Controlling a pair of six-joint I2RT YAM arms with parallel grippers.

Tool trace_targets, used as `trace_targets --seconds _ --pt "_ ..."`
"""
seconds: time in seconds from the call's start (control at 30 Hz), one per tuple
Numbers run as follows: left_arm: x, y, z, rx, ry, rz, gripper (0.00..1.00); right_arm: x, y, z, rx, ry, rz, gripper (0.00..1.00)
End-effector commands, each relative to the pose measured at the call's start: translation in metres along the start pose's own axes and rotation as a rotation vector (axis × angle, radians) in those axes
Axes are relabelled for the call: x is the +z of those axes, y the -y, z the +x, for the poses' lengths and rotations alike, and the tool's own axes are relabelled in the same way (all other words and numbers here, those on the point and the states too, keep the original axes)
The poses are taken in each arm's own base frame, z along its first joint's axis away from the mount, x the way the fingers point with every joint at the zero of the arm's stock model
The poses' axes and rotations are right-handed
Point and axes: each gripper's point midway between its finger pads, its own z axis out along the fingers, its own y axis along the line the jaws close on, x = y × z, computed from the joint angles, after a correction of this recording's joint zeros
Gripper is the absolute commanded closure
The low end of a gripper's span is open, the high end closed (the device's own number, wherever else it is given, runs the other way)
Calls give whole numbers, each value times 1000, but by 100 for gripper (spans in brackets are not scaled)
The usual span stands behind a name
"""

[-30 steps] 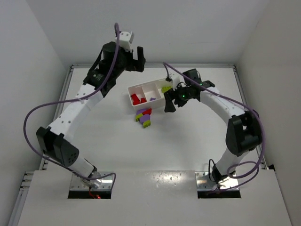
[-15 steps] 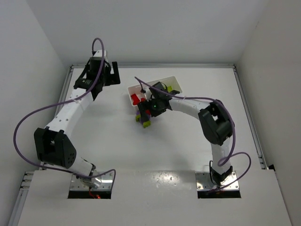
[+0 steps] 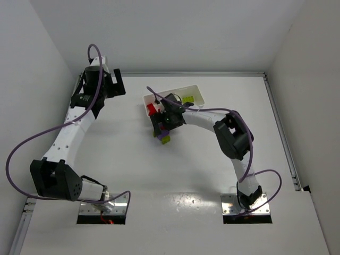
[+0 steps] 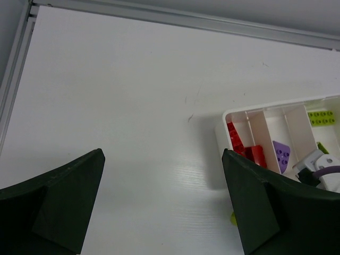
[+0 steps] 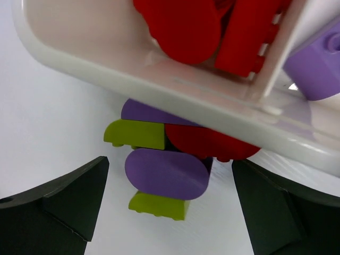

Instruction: Sort the legos into containers by color

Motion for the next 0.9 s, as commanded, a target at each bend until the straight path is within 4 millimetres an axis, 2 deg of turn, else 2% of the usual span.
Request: trace_targets --seconds 0.0,0.07,0.33,0.57,0.67,0.87 --pt "-5 -6 -7 -3 26 9 0 3 -12 -16 -1 44 -12 0" --pt "-7 -11 -6 -8 27 -1 0 4 -17 -14 -9 41 -17 0" --pt "-4 -14 0 -14 14 12 0 13 -9 4 -14 4 2 0" --pt "-3 -11 2 -4 10 31 0 21 -1 17 -75 -13 6 8" --pt "1 -10 9 -2 -9 37 0 23 2 25 -105 -23 8 10" --pt "4 -8 10 -2 -11 46 0 23 6 22 -119 0 22 11"
